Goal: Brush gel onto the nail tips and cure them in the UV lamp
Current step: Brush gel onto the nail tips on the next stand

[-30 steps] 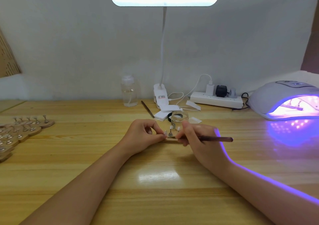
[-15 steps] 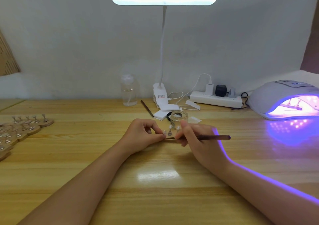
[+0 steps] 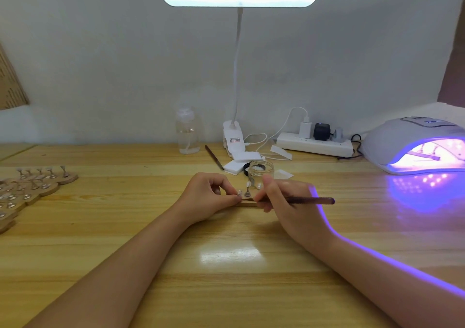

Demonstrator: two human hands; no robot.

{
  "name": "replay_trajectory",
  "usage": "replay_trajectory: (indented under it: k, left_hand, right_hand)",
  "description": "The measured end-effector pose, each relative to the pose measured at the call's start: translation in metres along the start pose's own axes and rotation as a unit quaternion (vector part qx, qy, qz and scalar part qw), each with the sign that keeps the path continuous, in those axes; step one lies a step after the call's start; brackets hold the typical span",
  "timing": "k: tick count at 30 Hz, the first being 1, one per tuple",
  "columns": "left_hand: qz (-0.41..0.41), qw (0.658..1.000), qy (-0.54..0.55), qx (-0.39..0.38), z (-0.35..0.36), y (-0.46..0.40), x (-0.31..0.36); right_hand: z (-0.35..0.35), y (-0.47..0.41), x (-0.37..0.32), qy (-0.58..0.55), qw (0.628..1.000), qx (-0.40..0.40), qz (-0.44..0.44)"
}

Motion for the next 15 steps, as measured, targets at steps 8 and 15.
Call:
replay_trajectory:
  k: [8,15]
  left_hand:
    - [0.007,1.000,-0.008,-0.001,0.0000,-0.0001,0.0017]
    - [0.009,1.000,-0.002,-0.005,0.0004,-0.0002,0.0017]
  right_hand:
    - [0.0001,-0.0001,0.0005,-0.016,1.000,-0.002,-0.001]
    - [0.0009,-0.0011,0.0037,-0.044,0.999,-0.008,0.013]
Point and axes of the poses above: each hand's wrist, its own y-axis away from the middle knuckle, its own z-axis out of the palm, x = y × z, the point moved 9 cm from there along -y, towards the middle knuckle, and after that the axes turned 11 degrees about z, right-handed, at the moved point
